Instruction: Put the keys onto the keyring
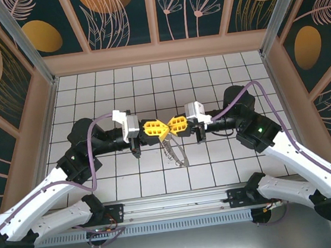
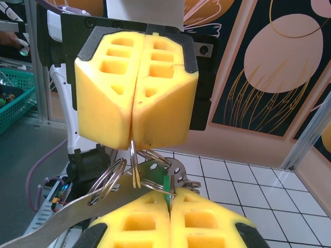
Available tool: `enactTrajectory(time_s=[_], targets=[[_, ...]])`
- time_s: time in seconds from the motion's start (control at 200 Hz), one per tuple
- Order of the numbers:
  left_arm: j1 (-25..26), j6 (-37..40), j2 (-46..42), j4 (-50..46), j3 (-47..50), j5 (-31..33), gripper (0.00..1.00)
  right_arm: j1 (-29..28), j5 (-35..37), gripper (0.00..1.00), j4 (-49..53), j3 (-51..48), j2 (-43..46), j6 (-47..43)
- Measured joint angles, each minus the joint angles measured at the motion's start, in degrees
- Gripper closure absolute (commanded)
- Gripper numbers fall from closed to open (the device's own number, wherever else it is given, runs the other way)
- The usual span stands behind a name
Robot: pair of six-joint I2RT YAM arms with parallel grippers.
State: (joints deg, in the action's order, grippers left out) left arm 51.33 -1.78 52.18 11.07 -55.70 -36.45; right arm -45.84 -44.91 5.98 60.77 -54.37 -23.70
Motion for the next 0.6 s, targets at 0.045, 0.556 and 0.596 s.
enactTrajectory(time_s=[0.045,0.556,0.596], targets=[[0.0,0.2,-0.02,-0.33,-0.02,0.35,1.0,0.0,0.39,1.0,0.33,0.0,0.2,-0.17],[0.0,3.45,-2.01,-4.68,-0.17,6.29,1.0,-0.07,7.37,1.0,0.85,-0.72,4.61,-3.41],[0.02,3.65,-2.01,-4.92,-0.17,6.78,1.0,-0.11,7.85,1.0,0.72,-0.72,4.61,-3.48]])
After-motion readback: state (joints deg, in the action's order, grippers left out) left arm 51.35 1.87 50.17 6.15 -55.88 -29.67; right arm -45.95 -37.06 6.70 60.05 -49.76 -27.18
